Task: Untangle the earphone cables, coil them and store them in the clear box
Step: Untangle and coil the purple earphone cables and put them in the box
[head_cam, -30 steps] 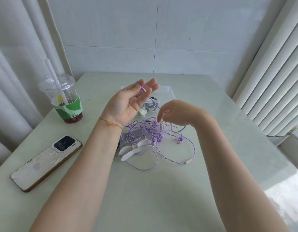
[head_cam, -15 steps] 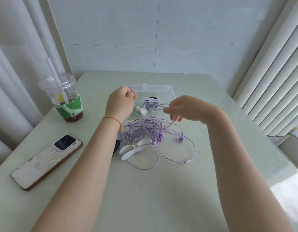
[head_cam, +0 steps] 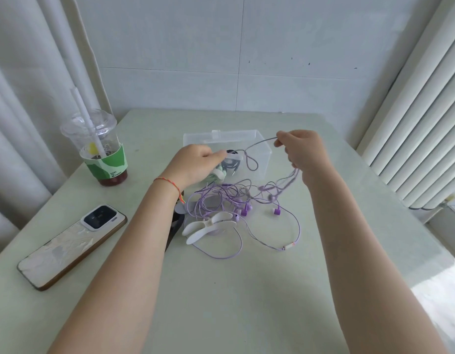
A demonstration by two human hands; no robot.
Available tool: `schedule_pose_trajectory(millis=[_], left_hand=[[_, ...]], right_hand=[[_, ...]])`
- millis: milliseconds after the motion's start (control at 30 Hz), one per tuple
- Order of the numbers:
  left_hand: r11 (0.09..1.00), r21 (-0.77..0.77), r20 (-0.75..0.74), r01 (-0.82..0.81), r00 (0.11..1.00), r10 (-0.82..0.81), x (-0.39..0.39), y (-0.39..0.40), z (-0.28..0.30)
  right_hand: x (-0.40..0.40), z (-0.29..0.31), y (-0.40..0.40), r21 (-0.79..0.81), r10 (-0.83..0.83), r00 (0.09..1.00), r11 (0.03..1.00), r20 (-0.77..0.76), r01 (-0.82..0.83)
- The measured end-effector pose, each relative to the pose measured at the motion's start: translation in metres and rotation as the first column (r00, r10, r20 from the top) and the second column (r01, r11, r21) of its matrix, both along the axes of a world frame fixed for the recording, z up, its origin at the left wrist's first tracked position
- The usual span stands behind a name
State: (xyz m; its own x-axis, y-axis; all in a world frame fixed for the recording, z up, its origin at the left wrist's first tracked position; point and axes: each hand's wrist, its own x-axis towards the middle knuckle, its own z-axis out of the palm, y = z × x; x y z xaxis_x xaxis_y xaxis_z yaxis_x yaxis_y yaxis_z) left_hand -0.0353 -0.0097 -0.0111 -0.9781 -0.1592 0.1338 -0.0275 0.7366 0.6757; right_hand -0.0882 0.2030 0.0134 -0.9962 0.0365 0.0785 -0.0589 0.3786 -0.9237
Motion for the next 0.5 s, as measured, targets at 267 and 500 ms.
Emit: schedule_pose_trajectory(millis=[267,500], left_hand=[[0.954,-0.274,0.141,-0.119,0.977,0.162,0.001,-0.014,-0.002],[0.973,0.208,0.219,0.1,0.965,-0.146,0.004,0.006,-0.001]], right_hand=[[0.002,-0.007,0.012,0.75,-0.25,0.91,0.516,-0.329,0.413],[-0.001,-0.006,0.0,0.706,0.059,0.959,0.69,-0.278,0.162]])
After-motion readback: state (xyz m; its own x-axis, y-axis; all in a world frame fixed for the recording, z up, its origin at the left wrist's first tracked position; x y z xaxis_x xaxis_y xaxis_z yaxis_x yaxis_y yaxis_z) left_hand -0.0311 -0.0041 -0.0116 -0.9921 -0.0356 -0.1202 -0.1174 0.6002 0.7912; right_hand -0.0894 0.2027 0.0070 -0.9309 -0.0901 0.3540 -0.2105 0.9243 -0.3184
